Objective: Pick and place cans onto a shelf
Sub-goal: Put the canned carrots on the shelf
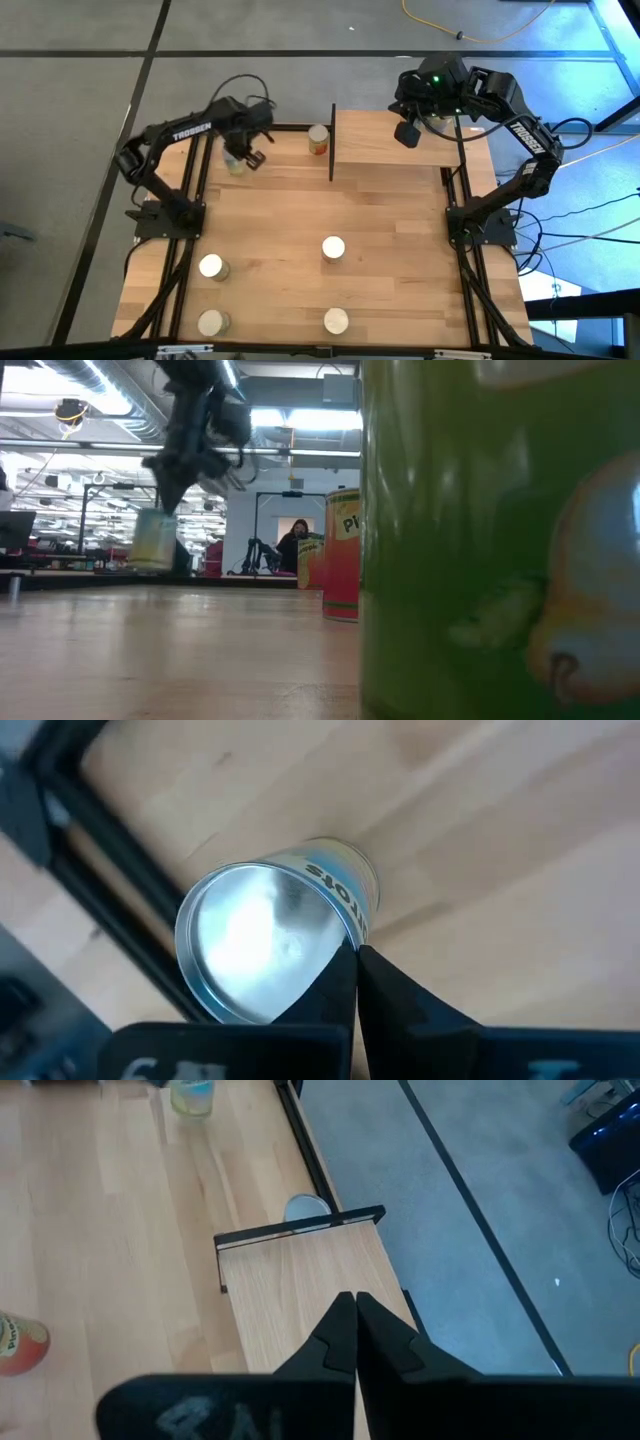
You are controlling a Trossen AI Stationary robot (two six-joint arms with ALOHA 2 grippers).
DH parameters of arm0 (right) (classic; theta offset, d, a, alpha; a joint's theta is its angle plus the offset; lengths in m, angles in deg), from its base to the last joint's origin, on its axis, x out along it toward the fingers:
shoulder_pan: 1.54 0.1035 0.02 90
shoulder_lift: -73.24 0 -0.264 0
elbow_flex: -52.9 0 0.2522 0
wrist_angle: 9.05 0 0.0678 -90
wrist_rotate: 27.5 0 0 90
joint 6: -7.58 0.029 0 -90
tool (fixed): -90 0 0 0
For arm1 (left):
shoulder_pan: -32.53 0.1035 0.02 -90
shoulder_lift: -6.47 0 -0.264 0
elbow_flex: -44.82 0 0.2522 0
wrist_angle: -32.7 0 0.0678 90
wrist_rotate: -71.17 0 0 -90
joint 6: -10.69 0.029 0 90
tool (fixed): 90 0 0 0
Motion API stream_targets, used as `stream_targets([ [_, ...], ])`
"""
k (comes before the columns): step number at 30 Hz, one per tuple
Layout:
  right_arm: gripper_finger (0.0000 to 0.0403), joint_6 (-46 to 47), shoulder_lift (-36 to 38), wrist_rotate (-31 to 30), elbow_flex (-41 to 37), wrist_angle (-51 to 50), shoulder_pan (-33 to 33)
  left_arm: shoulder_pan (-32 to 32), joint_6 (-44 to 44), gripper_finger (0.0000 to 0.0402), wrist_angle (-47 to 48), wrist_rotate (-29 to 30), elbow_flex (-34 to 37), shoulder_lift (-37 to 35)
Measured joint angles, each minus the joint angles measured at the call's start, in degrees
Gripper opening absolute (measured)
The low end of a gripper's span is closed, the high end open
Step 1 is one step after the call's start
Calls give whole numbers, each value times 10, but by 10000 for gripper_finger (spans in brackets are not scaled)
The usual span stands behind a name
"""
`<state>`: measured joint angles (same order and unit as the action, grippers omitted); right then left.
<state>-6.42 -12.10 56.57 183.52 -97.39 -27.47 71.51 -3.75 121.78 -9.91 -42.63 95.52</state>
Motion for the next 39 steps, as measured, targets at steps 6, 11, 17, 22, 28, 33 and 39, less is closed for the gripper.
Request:
stream_targets([
  [6, 0, 2, 0, 0, 0, 0, 0, -128, -4, 0, 3, 2, -79, 0],
  [11, 0, 0, 0, 0, 0, 0, 0, -213, -4, 0, -16, 6, -141, 18],
  [17, 0, 0, 0, 0, 0, 0, 0, -296, 22, 0, -32, 25, -181, 77],
  [22, 0, 0, 0, 0, 0, -3, 0, -341, 48, 0, -65, 12, -184, 131],
  [28, 0, 0, 0, 1, 0, -3, 0, -379, 47, 0, -85, -27, -184, 176],
  [33, 0, -2, 0, 1, 0, -3, 0, -392, 26, 0, -88, -42, -184, 183],
  [39, 0, -16, 0, 2, 0, -11, 0, -391, 7, 15, -112, -69, -184, 183],
])
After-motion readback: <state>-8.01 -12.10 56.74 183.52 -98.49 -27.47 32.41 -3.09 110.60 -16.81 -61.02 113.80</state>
